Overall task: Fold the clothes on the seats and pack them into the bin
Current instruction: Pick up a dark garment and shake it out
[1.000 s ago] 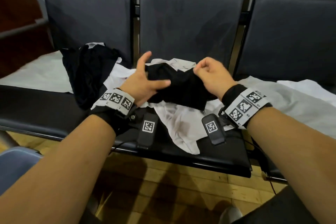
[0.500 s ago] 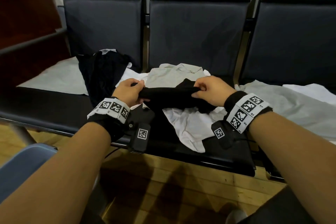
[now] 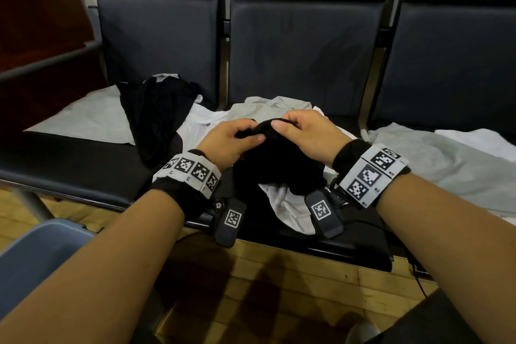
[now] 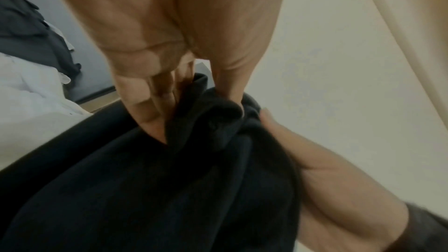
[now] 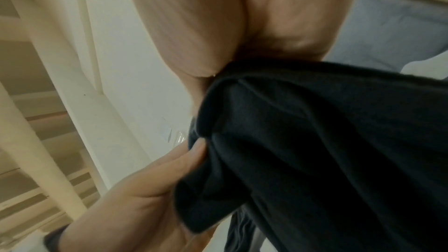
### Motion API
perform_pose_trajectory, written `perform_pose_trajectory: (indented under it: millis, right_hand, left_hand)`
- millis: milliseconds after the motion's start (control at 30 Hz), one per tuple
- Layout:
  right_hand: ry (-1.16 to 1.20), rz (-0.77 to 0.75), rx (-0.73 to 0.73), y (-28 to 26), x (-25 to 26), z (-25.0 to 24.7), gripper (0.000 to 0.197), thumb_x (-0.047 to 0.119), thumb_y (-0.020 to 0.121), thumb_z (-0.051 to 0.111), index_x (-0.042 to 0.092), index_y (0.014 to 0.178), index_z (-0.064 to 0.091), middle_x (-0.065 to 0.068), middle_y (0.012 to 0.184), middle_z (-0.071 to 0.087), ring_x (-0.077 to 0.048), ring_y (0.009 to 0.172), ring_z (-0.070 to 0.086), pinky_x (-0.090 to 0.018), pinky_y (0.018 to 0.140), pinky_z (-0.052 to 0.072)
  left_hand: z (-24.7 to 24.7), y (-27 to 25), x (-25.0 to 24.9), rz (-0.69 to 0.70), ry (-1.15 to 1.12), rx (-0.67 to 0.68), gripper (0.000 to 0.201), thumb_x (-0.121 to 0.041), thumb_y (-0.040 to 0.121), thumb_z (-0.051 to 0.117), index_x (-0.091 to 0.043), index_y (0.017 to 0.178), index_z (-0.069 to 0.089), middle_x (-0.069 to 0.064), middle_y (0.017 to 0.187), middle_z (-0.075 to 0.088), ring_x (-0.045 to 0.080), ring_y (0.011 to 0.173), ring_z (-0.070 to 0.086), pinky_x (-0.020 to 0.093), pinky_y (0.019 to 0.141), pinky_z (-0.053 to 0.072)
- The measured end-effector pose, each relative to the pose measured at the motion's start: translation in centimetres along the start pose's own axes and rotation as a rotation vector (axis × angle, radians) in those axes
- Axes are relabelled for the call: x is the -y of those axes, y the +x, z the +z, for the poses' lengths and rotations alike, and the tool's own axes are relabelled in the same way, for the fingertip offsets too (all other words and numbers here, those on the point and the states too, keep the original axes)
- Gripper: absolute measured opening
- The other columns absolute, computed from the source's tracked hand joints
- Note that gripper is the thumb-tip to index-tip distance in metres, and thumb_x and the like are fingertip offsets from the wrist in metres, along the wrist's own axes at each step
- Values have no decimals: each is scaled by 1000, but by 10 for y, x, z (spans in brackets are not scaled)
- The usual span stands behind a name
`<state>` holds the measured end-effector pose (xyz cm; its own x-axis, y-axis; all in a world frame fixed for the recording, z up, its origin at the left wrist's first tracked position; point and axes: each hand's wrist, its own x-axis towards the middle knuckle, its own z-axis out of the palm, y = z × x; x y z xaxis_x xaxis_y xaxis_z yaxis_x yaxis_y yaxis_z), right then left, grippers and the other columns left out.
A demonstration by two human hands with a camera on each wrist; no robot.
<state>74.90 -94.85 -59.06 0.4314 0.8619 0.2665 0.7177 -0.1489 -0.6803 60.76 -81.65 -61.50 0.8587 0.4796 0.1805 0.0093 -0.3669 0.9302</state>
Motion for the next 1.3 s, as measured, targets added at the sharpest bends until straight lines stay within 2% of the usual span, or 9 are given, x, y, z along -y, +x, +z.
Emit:
perform_pose_trajectory:
  millis: [167,267,400,533,633,767,967,1133,1300]
  right_hand:
    - [-196,63,193,1,-20,-12,21,32,80,78,18,80,63,8,74,60,-5,70,58,-21,64,44]
    - [-365,131,86,4,-43,-17,17,33,85,73,17,78,67,2,77,60,-16,78,56,-25,69,40]
    - [-374,155,-153,5,-52,-29,13,26,92,60,19,84,68,-4,85,65,-25,83,61,-34,73,50]
    - [-25,76,-304,7,-39,-34,17,19,95,56,18,79,61,7,70,58,-10,69,54,-24,65,40]
    - [95,46,-194,2,-27,-35,23,32,88,70,10,79,67,-1,72,63,-9,68,57,-24,67,45]
    - [-313,100,95,2,-40,-39,31,43,75,80,13,81,70,-7,80,68,-20,79,65,-34,75,52]
    - [-319,240,-53,-1,-61,-52,12,24,80,76,13,83,72,-6,82,69,-26,87,67,-35,78,53]
    - [-102,36,270,-15,-15,-9,80,51,69,80,28,139,48,13,130,55,-2,120,52,-20,102,39]
    - [9,-150,122,-7,13,13,32,28,82,76,17,111,67,8,100,69,-5,96,63,-19,88,48]
  left_hand:
    - [-16,1,11,-113,11,-197,15,-10,92,60,-21,93,70,-5,79,68,1,67,64,13,67,49]
    - [-27,3,21,-136,77,-313,14,-19,90,63,-25,99,72,-4,88,68,5,79,63,8,72,49]
    - [-41,10,35,-244,259,-423,23,-63,66,59,-52,83,70,7,117,60,25,108,60,39,95,51]
    - [-42,6,18,-113,168,-422,16,-25,93,54,-29,91,70,0,93,67,16,89,63,34,86,51]
    - [-45,3,9,-116,86,-432,19,-31,87,51,-35,88,69,4,97,70,24,98,65,44,94,51]
    - [-46,-2,7,-183,77,-354,28,-53,72,65,-31,89,68,4,97,71,22,95,67,43,91,53]
    - [-42,-14,11,-127,548,-9,20,-23,82,73,-10,95,65,3,88,64,10,77,59,23,75,45]
    - [-14,-13,-6,-75,291,87,17,-24,83,69,-15,97,69,5,91,71,16,85,66,31,84,50]
    - [-4,-5,-5,-36,195,-3,22,-29,81,69,-18,100,67,4,94,71,17,91,67,39,90,51]
